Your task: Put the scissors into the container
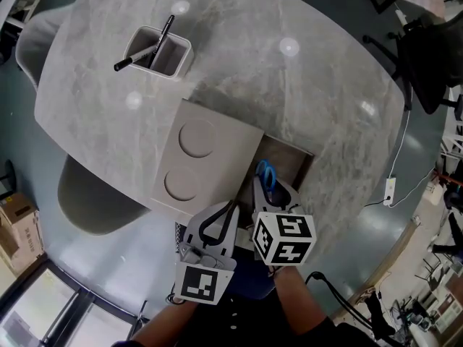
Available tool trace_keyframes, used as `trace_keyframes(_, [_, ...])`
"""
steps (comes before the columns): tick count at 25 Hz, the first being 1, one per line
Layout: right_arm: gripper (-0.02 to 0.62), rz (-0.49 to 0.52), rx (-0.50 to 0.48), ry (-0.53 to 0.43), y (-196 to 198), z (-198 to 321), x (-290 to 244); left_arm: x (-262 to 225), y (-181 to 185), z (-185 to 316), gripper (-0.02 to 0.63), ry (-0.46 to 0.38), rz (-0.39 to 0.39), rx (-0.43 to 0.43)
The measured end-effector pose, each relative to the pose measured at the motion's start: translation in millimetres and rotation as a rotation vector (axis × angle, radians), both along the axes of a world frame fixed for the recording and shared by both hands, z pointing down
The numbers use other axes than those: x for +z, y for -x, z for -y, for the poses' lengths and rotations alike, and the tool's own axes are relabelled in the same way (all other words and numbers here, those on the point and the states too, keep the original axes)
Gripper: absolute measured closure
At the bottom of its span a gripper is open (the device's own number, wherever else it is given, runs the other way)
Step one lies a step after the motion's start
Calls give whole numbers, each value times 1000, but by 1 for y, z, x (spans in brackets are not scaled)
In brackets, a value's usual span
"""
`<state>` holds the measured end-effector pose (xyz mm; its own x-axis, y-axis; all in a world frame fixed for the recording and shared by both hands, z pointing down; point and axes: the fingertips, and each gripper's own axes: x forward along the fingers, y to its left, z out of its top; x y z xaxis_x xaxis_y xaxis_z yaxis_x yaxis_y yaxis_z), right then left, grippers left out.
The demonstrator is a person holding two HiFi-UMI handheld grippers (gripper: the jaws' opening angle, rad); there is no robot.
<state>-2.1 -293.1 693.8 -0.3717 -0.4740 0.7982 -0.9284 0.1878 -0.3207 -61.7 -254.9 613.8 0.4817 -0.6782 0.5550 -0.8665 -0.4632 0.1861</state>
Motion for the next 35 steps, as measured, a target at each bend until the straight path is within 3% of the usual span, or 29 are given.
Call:
trace_keyframes(2, [478,-41,-17,-20,-3,2,-4,-1,-1,0,583,-2,-2,2])
trace_keyframes(9, [482,-147,-50,-54,-21,5,-7,-2,-4,1,583,-8,-1,20])
trace_keyframes(16, [478,-158,-87,-48,-33,3,-5,1,-7,1,583,-3,-8,23])
trace_keyframes(23, [449,-238,-123,-94,-41,7,-9,1,-12,2,583,0,-12,34])
trace_keyframes(25, [471,-236,-113,-88,-43,6,-8,1,-12,1,583,8,-14,31])
trace_keyframes(28, [577,-255,-95,-113,-49,8,-11,2,-14,2,583,16,-19,23])
trace_keyframes(35, [598,-192,-78,-146,-52,8,-22,-6,-17,5,583,3,-29,-1])
